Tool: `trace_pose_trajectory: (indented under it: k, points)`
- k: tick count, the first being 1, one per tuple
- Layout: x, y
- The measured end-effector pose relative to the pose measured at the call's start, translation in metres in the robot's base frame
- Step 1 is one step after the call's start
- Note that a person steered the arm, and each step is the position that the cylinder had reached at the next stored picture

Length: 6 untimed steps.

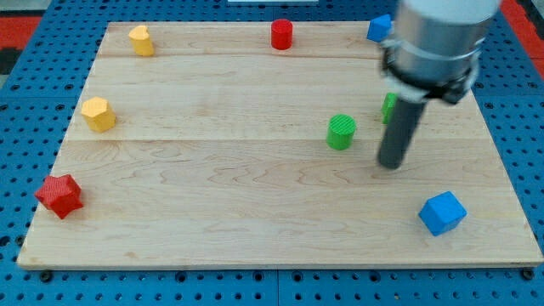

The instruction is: Move the green star above the green circle

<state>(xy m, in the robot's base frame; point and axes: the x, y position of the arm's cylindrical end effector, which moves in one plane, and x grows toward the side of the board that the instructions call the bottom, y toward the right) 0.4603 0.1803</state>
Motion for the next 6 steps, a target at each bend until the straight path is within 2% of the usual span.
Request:
trace_pose_trajectory:
  k: [1,2,3,4,5,6]
  points:
    - [-0.061,0.037]
    - [-0.09,-0.022]
    - [-0.097,-0.043]
    - [-0.131,-0.066]
    - [-0.088,-0.048]
    - [-0.083,-0.059]
